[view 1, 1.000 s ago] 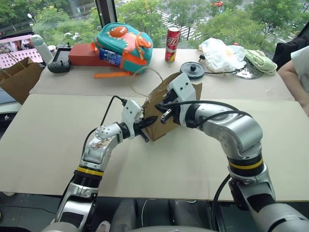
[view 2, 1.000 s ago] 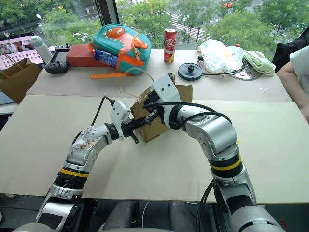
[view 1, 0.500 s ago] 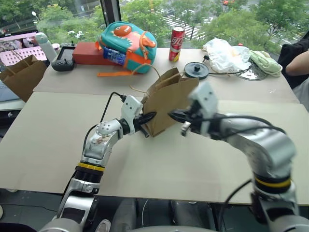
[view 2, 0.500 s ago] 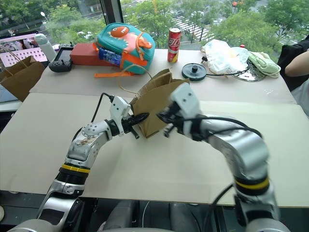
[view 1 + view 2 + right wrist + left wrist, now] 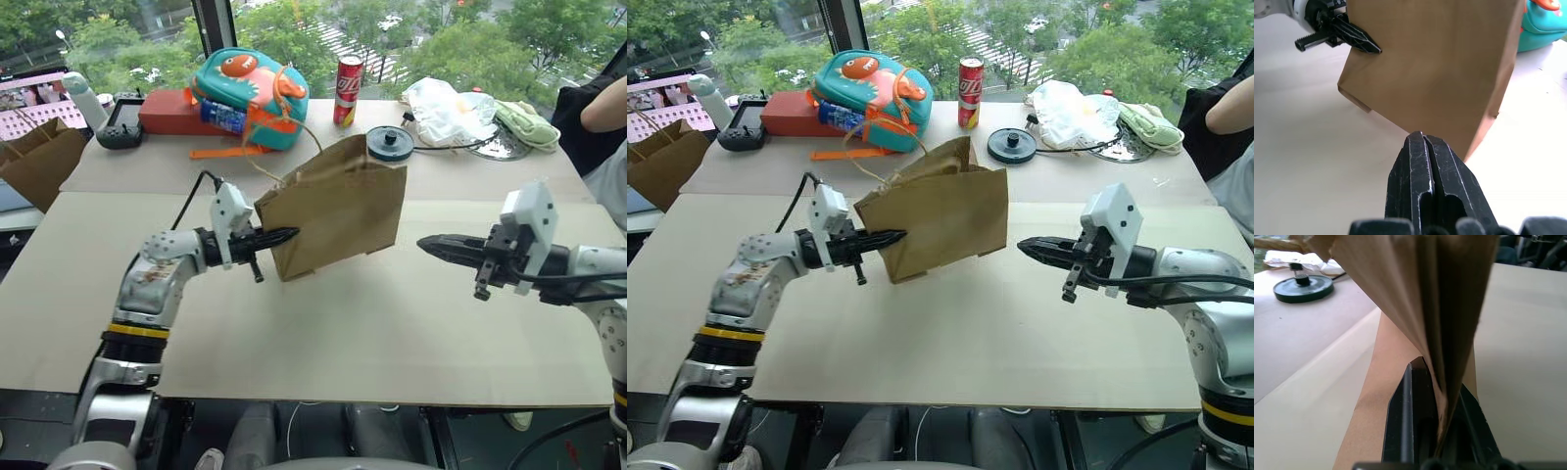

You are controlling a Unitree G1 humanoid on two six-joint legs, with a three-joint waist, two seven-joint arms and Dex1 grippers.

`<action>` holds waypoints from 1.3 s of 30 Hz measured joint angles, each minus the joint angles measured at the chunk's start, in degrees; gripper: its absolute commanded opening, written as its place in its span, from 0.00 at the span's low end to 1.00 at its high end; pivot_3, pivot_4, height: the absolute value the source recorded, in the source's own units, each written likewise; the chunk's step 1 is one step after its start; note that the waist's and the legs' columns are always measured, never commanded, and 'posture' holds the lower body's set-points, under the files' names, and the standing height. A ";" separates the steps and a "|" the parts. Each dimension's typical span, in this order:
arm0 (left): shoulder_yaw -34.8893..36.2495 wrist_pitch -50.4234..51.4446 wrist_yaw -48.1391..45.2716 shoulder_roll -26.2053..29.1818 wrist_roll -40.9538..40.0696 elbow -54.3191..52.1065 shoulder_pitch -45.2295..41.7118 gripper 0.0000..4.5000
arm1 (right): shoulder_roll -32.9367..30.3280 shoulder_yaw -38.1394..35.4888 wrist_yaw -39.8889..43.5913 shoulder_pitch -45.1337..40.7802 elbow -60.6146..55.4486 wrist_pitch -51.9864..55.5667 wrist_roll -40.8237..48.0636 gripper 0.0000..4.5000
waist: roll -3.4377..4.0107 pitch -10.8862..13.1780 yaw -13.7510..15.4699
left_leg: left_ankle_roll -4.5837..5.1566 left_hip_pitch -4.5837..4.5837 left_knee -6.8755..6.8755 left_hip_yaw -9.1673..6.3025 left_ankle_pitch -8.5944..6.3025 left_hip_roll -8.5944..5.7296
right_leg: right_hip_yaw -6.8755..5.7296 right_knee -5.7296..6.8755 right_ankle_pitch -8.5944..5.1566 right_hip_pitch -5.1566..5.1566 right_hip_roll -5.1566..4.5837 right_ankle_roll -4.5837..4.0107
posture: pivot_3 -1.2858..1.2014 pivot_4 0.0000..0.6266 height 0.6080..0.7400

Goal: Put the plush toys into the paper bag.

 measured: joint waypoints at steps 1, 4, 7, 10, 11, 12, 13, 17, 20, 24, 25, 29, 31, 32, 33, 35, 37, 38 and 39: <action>-0.01 -0.05 -1.96 0.98 -0.09 0.00 -0.16 0.02 | -0.25 -0.52 0.64 0.30 0.25 -0.39 0.13 0.00 | 0.00 0.00 0.11 | 0.00 -0.02 0.01 0.00 0.00 -0.01 | 0.00 -0.02 0.00 0.00 -0.01 0.00 | 0.52 0.24 0.95; -0.26 -1.65 -7.85 3.08 -0.25 0.54 -0.56 0.02 | -1.29 -1.58 2.14 1.41 1.54 -1.46 0.56 0.00 | 0.00 0.00 0.35 | 0.00 -0.01 0.01 0.00 0.00 -0.01 | -0.02 -0.05 0.00 0.03 -0.02 0.00 | 0.52 0.24 0.95; -1.28 -3.95 -11.41 2.97 0.04 2.33 -1.30 0.02 | -1.30 -1.61 2.55 1.56 2.68 -2.10 0.69 0.00 | 0.00 0.00 0.30 | 0.00 0.00 0.04 0.00 0.00 0.00 | -0.03 -0.02 0.00 0.03 -0.01 0.00 | 0.52 0.24 0.95; -2.55 -7.58 -13.80 2.42 0.90 5.13 -2.08 0.02 | -1.30 -1.60 2.50 1.66 2.71 -2.12 1.02 0.00 | 0.00 0.00 0.32 | 0.00 0.00 0.04 0.00 0.00 0.00 | -0.02 0.00 0.00 0.03 0.00 0.00 | 0.52 0.24 0.95; -3.21 -9.21 -14.61 1.99 1.56 6.44 -2.58 0.02 | -1.30 -1.58 2.45 1.72 2.63 -2.11 1.23 0.00 | 0.00 0.00 0.32 | 0.00 0.00 0.04 0.00 0.00 0.00 | -0.02 0.00 0.00 0.02 0.00 0.00 | 0.52 0.24 0.95; -3.87 -10.90 -15.38 1.62 2.34 7.61 -3.02 0.02 | -1.30 -1.56 2.41 1.77 2.51 -2.11 1.41 0.00 | 0.00 0.00 0.33 | 0.00 -0.01 0.04 0.00 0.00 0.00 | -0.02 0.00 0.00 0.02 0.00 -0.01 | 0.52 0.24 0.95; -4.28 -11.84 -15.95 1.37 2.64 8.45 -3.23 0.02 | -1.30 -1.56 2.39 1.80 2.49 -2.11 1.61 0.00 | 0.00 0.00 0.32 | 0.00 -0.01 0.04 0.00 0.00 0.00 | -0.02 0.00 0.00 0.02 0.00 -0.01 | 0.52 0.24 0.95; -6.01 -17.17 -17.69 -0.44 4.94 14.19 -4.83 0.02 | -1.31 -1.48 1.93 2.09 1.99 -2.03 2.17 0.00 | 0.00 0.00 0.32 | 0.00 -0.01 0.06 -0.01 0.00 -0.01 | -0.02 0.02 0.00 0.02 0.00 -0.01 | 0.52 0.24 0.95; -6.25 -18.79 -17.63 -0.95 5.78 16.64 -5.06 0.02 | -1.71 -1.48 1.39 2.61 0.62 -1.76 2.32 0.00 | 0.00 0.00 0.24 | 0.01 -0.02 0.05 -0.01 0.00 0.00 | -0.02 0.05 0.00 0.01 0.01 0.00 | 0.52 0.24 0.95; -6.42 -19.61 -17.24 -1.08 6.95 17.51 -5.06 0.14 | -2.08 -1.48 0.93 3.57 -0.02 -1.45 2.39 0.00 | 0.00 0.00 0.30 | 0.01 -0.02 0.10 -0.01 0.00 -0.01 | -0.02 0.07 0.00 0.03 0.00 0.00 | 0.52 0.24 0.95; -6.42 -19.59 -16.99 -1.11 7.04 17.52 -5.06 0.18 | -2.08 -1.48 0.68 3.67 -0.05 -1.44 2.39 0.00 | 0.00 0.00 0.30 | 0.01 -0.02 0.11 -0.01 0.00 -0.01 | -0.01 0.08 0.00 0.03 0.00 0.00 | 0.52 0.24 0.95; -6.42 -18.60 -16.26 -1.26 7.07 17.45 -5.00 0.48 | -2.08 -1.17 0.12 3.66 -0.13 -1.44 2.27 0.00 | 0.00 0.00 0.29 | 0.01 -0.01 0.12 -0.02 0.00 -0.01 | -0.02 0.10 -0.01 0.04 0.00 0.00 | 0.52 0.24 0.95; -6.42 -17.45 -15.87 -1.20 7.06 16.92 -4.75 0.64 | -2.08 -1.06 0.11 3.63 -0.12 -1.44 2.27 0.00 | 0.00 0.00 0.25 | 0.01 -0.01 0.12 -0.02 0.00 -0.01 | -0.02 0.10 0.00 0.04 0.00 0.00 | 0.52 0.24 0.95; -6.43 -16.63 -15.72 -1.09 7.04 16.27 -4.51 0.64 | -2.10 -0.97 0.10 3.60 -0.11 -1.44 2.26 0.00 | 0.00 0.00 0.23 | 0.01 -0.01 0.12 -0.02 0.00 0.00 | -0.01 0.10 0.00 0.03 0.01 0.00 | 0.52 0.24 0.95; -6.42 -15.21 -15.69 -0.71 6.99 15.18 -4.25 0.64 | -2.20 -0.78 0.11 3.55 -0.09 -1.44 2.24 0.00 | 0.00 0.00 0.20 | 0.01 -0.01 0.12 -0.02 0.00 0.00 | -0.02 0.11 0.00 0.02 0.01 0.00 | 0.52 0.24 0.95; -6.20 -12.83 -15.67 0.42 6.65 13.12 -3.88 0.64 | -2.64 -0.38 0.12 3.49 -0.04 -1.45 2.20 0.00 | 0.00 0.00 0.13 | 0.01 -0.01 0.11 -0.02 0.00 0.00 | -0.01 0.12 0.00 0.02 0.01 0.00 | 0.52 0.24 0.95; -5.53 -9.97 -15.58 1.77 5.46 10.64 -3.55 0.64 | -3.00 0.08 0.14 3.35 0.17 -1.45 2.16 0.00 | 0.00 0.00 0.07 | 0.01 0.00 0.11 -0.02 0.00 0.02 | -0.02 0.12 0.00 0.02 0.01 0.00 | 0.52 0.24 0.95; -5.14 -8.53 -15.45 2.44 4.78 9.31 -3.44 0.64 | -3.02 0.21 0.14 3.26 0.30 -1.46 2.15 0.00 | 0.00 0.00 0.06 | 0.01 0.00 0.11 -0.02 0.00 0.01 | -0.02 0.12 -0.01 0.02 0.01 0.00 | 0.52 0.24 0.95; -4.61 -7.00 -15.21 3.12 4.35 7.81 -3.31 0.64 | -3.03 0.43 0.14 3.13 0.38 -1.48 2.10 0.00 | 0.00 0.00 0.06 | 0.01 0.00 0.12 -0.02 0.00 0.01 | -0.02 0.12 -0.01 0.02 0.01 0.00 | 0.52 0.24 0.95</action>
